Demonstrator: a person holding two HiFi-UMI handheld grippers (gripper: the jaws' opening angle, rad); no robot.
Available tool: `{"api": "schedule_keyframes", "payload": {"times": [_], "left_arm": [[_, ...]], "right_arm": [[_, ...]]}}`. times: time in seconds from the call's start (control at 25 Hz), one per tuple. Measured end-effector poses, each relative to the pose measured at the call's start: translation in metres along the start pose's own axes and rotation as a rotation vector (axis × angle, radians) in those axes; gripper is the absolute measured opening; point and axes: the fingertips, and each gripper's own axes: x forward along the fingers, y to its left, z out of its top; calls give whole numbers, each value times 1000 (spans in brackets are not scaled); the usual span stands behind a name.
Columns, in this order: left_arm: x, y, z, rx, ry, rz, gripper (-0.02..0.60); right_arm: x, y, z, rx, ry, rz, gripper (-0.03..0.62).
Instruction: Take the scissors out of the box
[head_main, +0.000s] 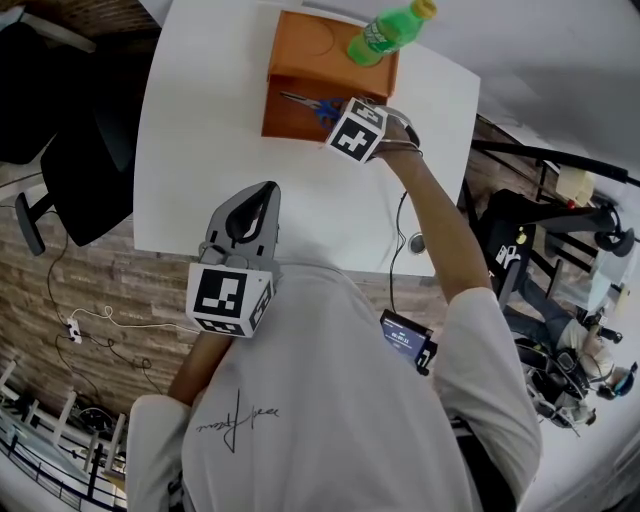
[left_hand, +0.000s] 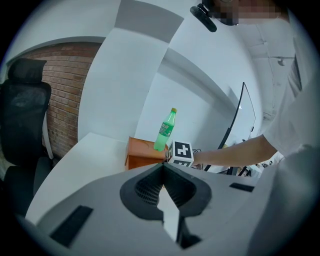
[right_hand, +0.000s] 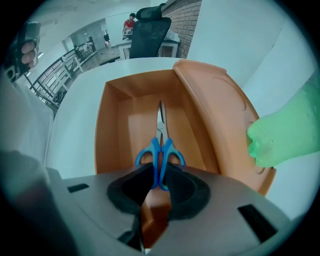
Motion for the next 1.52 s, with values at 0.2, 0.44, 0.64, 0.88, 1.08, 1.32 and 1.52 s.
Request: {"api": "schedule_keyframes", "payload": {"times": [0.2, 0.44, 0.64, 0.88, 1.08, 1.32, 1.52], "left_arm": [[-4, -1, 1, 6, -9, 5, 8], [-10, 0, 1, 6, -16, 15, 8], [-11, -3, 3, 11, -21, 6, 8], [-10, -10, 2, 20, -19, -12, 8], [-12, -16, 1, 29, -20, -20, 8], [-15, -21, 0, 25, -24, -32, 8], [-19, -26, -1, 36, -31, -34, 8]], "right_arm": [[-1, 0, -1, -6, -11, -15, 89], [-6, 7, 0, 14, -39, 2, 89], [-16, 10, 0, 26, -84, 9, 89], [-25, 10, -6, 42, -100, -3, 89], [-33, 11, -9, 55, -114, -14, 89], [-42, 12, -11, 68, -132, -34, 89], [-51, 13, -9, 86, -160, -48, 89]]}}
